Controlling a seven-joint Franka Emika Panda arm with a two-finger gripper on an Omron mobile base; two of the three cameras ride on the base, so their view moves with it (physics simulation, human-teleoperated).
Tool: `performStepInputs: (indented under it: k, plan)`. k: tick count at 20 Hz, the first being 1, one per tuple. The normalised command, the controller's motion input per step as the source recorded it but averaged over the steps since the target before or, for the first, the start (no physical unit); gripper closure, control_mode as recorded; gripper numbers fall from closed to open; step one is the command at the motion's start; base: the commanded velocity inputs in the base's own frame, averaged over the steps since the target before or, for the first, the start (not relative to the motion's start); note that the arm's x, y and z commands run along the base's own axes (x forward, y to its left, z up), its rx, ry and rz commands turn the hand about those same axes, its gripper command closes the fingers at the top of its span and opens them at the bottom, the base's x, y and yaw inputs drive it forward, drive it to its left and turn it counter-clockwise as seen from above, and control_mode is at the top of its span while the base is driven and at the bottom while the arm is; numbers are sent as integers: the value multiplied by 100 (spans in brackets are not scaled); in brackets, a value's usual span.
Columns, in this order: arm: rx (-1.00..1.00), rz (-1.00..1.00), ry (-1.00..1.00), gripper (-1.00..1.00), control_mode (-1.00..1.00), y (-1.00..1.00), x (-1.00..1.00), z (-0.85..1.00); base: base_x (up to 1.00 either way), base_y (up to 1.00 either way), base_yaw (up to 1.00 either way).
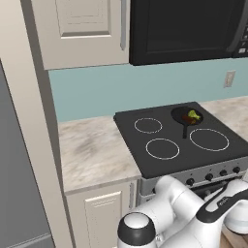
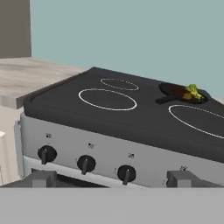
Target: Put the sweet potato and broccoli in the pan. Then turn on the rear right burner and set the heat to medium.
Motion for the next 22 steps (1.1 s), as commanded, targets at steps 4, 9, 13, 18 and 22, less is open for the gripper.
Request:
performStepInputs:
  k: [4,9,13,18,22]
  plan:
    - [8,-12,0,-100,-100,0,30,0,0,0,0]
    - [8,-5,0,-100,-100,2,27,0,0,0,0]
    - [8,0,1,-100,-100,12,17,-9,0,0,0]
    - [7,0,4,-100,-100,12,8,-15,0,0,0]
    - [4,0,4,-100,-100,9,14,-13,0,0,0]
